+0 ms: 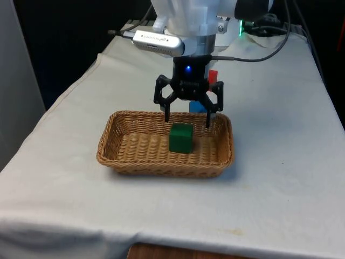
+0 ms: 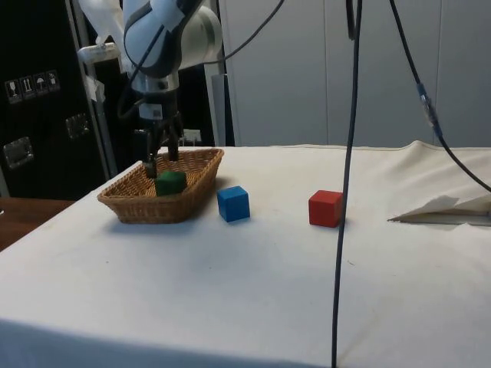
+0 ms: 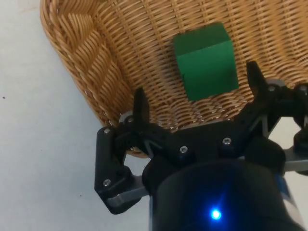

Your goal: Pick up exactly two blocks and place them into the basket.

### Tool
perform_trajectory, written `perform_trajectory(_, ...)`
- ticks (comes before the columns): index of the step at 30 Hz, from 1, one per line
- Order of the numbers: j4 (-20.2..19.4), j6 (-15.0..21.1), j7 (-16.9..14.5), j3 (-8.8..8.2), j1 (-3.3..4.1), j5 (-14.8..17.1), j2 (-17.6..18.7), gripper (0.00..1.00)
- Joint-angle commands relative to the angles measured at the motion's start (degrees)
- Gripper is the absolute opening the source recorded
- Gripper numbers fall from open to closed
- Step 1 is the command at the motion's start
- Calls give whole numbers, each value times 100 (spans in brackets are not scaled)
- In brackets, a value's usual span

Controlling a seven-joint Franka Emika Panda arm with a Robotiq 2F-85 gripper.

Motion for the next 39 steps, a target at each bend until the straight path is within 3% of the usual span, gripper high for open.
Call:
perform_trajectory(1,0,-29,-29,17,-23,23,-17,100)
perform_trajectory(5,0,0,0,-6,0,0,0,100)
perform_trajectory(7,6,-23,-29,23,-23,23,-11,100)
perform_trajectory(8,-80,-69,-11,-17,23,-17,-132,100)
perform_trajectory(11,-195,-138,6,-57,69,-69,-292,100)
perform_trajectory(12,-52,-109,0,-11,11,-17,-126,100)
perform_trajectory(13,-235,-155,6,-63,74,-86,-344,100)
perform_trajectory(19,-722,-235,57,-69,143,-298,-888,100)
perform_trajectory(20,-785,-235,63,-63,149,-321,-957,100)
perform_trajectory(21,-693,-252,17,-17,92,-264,-877,100)
perform_trajectory(22,-859,-241,69,-69,160,-350,-1026,100)
perform_trajectory(30,-1444,-258,160,-57,223,-613,-1593,100)
perform_trajectory(31,-1415,-258,97,-11,178,-544,-1576,100)
perform_trajectory(32,-1495,-258,172,-52,229,-636,-1639,100)
perform_trajectory(39,-1948,-281,264,-46,258,-848,-1977,100)
